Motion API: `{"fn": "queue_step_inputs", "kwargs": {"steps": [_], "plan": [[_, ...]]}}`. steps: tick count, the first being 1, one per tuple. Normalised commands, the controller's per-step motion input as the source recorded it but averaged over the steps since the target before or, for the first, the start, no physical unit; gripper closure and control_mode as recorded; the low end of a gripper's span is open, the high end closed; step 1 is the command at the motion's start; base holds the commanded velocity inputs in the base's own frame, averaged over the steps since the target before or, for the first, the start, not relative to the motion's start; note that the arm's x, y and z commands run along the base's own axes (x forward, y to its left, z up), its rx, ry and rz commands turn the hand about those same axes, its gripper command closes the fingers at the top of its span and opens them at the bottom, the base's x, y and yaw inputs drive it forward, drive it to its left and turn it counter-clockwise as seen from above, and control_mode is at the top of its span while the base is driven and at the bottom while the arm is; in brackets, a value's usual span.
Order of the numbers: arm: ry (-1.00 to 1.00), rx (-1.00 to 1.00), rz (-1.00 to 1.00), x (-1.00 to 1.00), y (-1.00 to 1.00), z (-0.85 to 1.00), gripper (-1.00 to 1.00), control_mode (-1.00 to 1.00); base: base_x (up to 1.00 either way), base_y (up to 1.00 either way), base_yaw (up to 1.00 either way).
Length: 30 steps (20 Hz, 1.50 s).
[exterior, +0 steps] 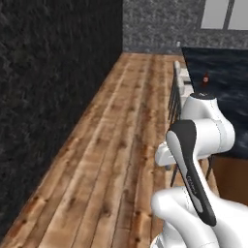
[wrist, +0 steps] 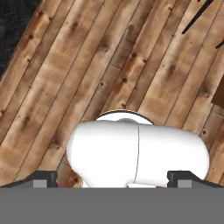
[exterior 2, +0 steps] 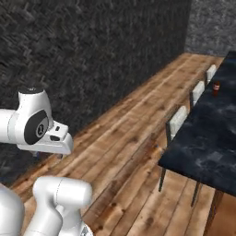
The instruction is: Place the large bottle from the dining counter next to the other large bottle outside the sink, and place the small bottle from the dining counter next to the other small bottle inside the sink.
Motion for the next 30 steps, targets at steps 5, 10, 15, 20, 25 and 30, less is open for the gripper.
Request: {"fn": "queue_step_inputs", "kwargs": {"steps": [5, 10, 15, 20, 25, 30], "plan": [[0.0, 0.0, 0.0, 0.0, 0.0, 0.0, -1.0, 1.0, 1.0, 0.84, -0.66], [0.0, 0.0, 0.0, 0.0, 0.0, 0.0, -1.0, 1.0, 1.0, 0.79, -0.69], [0.0, 0.0, 0.0, 0.0, 0.0, 0.0, -1.0, 1.0, 0.99, 0.74, -0.72], [0.0, 0.0, 0.0, 0.0, 0.0, 0.0, -1.0, 1.0, 0.99, 0.75, -0.72], [0.0, 0.0, 0.0, 0.0, 0.0, 0.0, -1.0, 1.0, 0.99, 0.76, -0.71], [0.0, 0.0, 0.0, 0.0, 0.0, 0.0, -1.0, 1.0, 0.86, 0.91, -0.65]]}}
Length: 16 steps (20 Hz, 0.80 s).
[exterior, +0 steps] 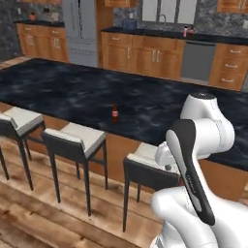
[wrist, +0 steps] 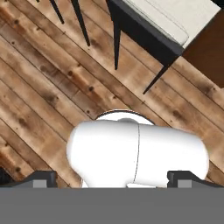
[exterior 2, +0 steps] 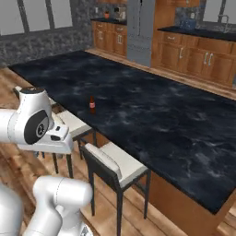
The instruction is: Place the large bottle from the dining counter next to the other large bottle outside the sink, and place the small bottle from the dining counter next to the other small bottle inside the sink.
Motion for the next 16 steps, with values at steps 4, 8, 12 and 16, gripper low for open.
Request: {"fn": "queue_step_inputs", "kwargs": {"steps": [4, 8, 12, 16], "plan": [[0.0, 0.0, 0.0, 0.0, 0.0, 0.0, -1.0, 1.0, 0.54, 0.91, -0.57], [0.0, 0.0, 0.0, 0.0, 0.0, 0.0, -1.0, 1.0, 0.18, 0.79, -0.49], [0.0, 0.0, 0.0, 0.0, 0.0, 0.0, -1.0, 1.0, 0.01, 0.64, -0.44], [0.0, 0.0, 0.0, 0.0, 0.0, 0.0, -1.0, 1.0, 0.15, 0.6, -0.46]]}}
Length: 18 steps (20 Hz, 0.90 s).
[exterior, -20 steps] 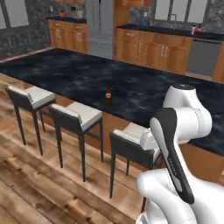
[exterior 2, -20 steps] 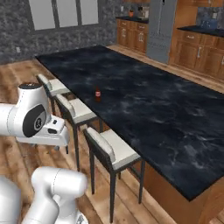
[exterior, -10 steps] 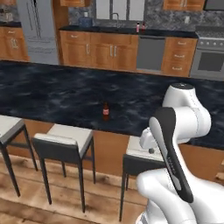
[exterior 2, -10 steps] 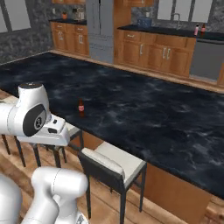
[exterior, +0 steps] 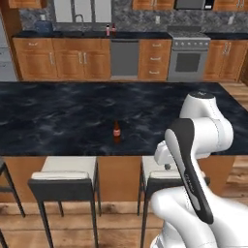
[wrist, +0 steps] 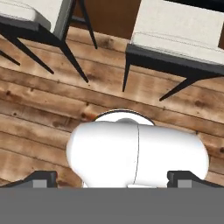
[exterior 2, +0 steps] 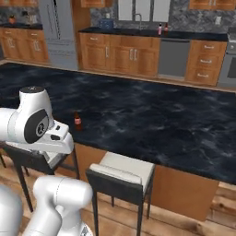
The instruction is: Place the large bottle from the dining counter next to the other large bottle outside the sink, and place the small bottle from the dining counter next to the other small bottle inside the sink.
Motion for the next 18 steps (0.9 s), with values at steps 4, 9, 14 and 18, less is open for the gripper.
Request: {"fn": "queue_step_inputs", "kwargs": {"steps": [4, 9, 14, 18], "plan": [[0.0, 0.0, 0.0, 0.0, 0.0, 0.0, -1.0, 1.0, 0.22, 0.53, -0.48], [0.0, 0.0, 0.0, 0.0, 0.0, 0.0, -1.0, 1.0, 0.23, 0.55, -0.4], [0.0, 0.0, 0.0, 0.0, 0.0, 0.0, -1.0, 1.0, 0.03, 0.43, -0.22], [0.0, 0.0, 0.0, 0.0, 0.0, 0.0, -1.0, 1.0, -0.11, 0.12, -0.03]]}}
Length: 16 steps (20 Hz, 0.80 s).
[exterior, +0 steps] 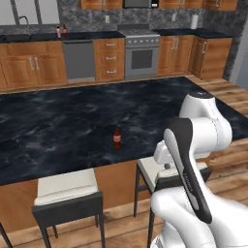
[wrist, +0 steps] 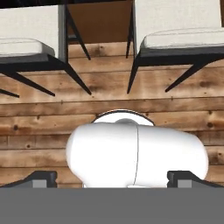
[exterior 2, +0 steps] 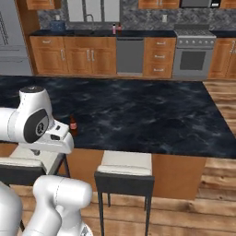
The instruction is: Place the large bottle from the dining counter next to the other large bottle outside the sink, and place the small bottle from the dining counter next to the other small bottle inside the sink.
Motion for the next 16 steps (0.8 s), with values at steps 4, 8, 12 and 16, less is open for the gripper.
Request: {"fn": "queue_step_inputs", "kwargs": {"steps": [4, 8, 12, 16], "plan": [[0.0, 0.0, 0.0, 0.0, 0.0, 0.0, -1.0, 1.0, 0.5, 0.1, -0.04], [0.0, 0.0, 0.0, 0.0, 0.0, 0.0, -1.0, 1.0, 0.93, 0.29, 0.0], [0.0, 0.0, 0.0, 0.0, 0.0, 0.0, -1.0, 1.0, 0.69, 0.13, 0.0], [0.0, 0.0, 0.0, 0.0, 0.0, 0.0, -1.0, 1.0, 0.01, 0.0, 0.0]]}}
